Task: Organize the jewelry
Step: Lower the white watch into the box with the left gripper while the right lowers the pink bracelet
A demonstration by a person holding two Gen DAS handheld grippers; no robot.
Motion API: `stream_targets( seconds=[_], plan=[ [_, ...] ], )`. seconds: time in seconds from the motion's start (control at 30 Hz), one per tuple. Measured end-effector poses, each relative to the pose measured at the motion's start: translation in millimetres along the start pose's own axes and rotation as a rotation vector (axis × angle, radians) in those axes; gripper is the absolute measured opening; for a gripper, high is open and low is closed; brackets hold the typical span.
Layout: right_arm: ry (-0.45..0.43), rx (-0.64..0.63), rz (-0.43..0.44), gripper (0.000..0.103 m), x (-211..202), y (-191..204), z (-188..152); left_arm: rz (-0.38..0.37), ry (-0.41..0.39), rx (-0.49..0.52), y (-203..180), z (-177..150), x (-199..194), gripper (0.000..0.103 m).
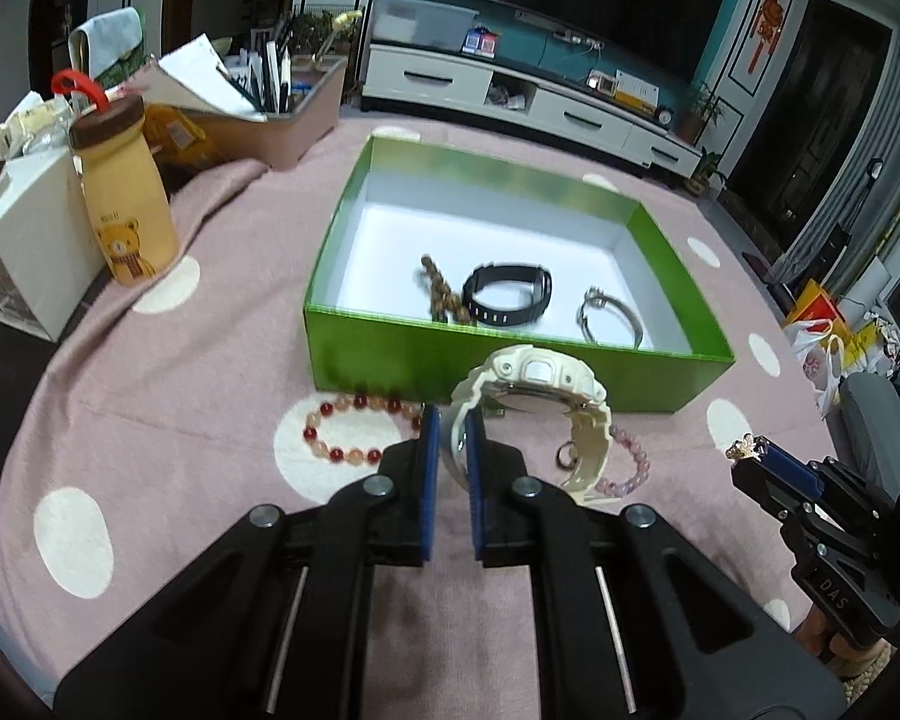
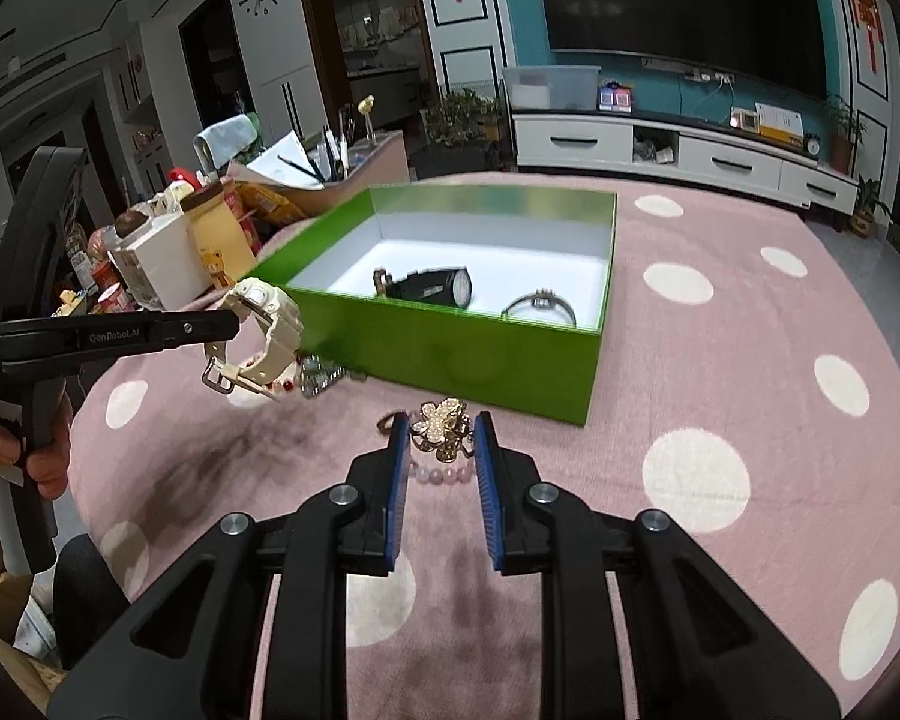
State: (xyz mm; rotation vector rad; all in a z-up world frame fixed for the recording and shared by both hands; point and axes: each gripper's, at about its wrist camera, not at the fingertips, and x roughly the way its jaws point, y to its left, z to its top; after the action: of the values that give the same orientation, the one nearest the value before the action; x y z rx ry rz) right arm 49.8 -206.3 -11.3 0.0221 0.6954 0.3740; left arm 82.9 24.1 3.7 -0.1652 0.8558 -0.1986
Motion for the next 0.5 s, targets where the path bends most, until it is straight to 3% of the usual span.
stream_targets(
  seconds=[0.5],
  plan=[
    [-0.064,-0.022,-0.012,0.021,7,-7,36,0.021,-0.066,0.003,5,43,-4,0.008]
  ],
)
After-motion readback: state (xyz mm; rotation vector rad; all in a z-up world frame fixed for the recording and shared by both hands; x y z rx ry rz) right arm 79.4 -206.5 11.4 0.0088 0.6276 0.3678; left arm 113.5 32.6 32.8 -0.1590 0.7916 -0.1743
